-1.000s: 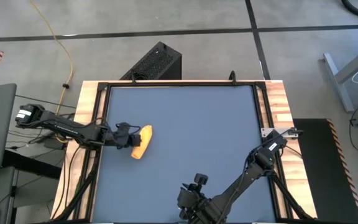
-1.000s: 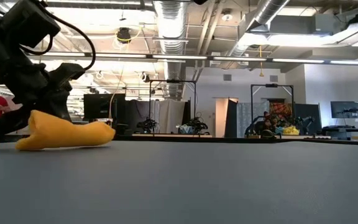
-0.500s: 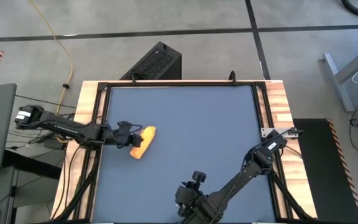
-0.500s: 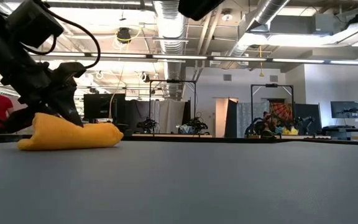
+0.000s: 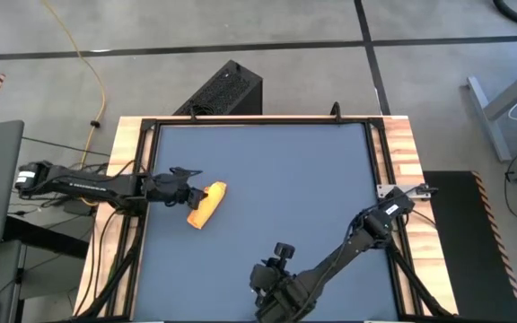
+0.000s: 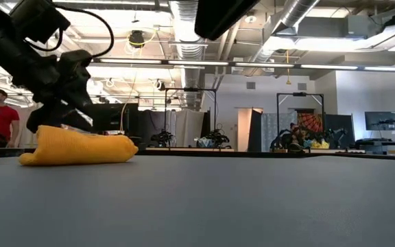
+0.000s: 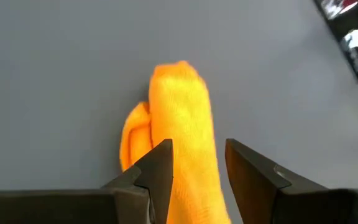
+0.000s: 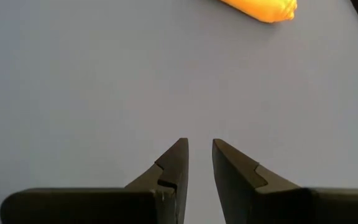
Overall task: Roll towel
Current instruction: Roll the orange microfiber towel
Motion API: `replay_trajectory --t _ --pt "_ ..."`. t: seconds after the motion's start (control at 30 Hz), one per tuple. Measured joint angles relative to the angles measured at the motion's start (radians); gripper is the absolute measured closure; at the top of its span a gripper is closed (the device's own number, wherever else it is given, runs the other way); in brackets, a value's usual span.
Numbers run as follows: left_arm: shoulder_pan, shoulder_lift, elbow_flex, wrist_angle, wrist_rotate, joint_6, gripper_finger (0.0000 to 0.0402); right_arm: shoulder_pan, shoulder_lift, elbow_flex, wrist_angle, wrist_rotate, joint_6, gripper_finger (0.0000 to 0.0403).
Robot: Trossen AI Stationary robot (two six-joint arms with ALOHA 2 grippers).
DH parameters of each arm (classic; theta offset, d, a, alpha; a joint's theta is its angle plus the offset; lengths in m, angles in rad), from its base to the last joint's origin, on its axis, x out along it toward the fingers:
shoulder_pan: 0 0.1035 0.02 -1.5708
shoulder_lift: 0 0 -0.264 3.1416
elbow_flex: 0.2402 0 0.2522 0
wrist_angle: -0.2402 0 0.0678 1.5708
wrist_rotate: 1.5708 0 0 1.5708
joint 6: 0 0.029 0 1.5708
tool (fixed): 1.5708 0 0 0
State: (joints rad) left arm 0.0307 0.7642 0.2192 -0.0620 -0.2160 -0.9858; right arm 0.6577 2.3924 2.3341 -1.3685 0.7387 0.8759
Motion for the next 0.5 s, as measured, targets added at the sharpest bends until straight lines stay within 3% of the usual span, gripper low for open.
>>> replay_trajectory --t 0.27,0.5 --pt "0.048 -0.085 0.0 0.02 -0.052 0.157 0.0269 -0.032 0.0 0.0 0.01 -0.007 -0.05 0.0305" --pt "0.048 0.091 0.028 0.175 0.11 0.373 0.0269 -0.054 0.0 0.0 -0.001 -0.008 -0.099 0.0305"
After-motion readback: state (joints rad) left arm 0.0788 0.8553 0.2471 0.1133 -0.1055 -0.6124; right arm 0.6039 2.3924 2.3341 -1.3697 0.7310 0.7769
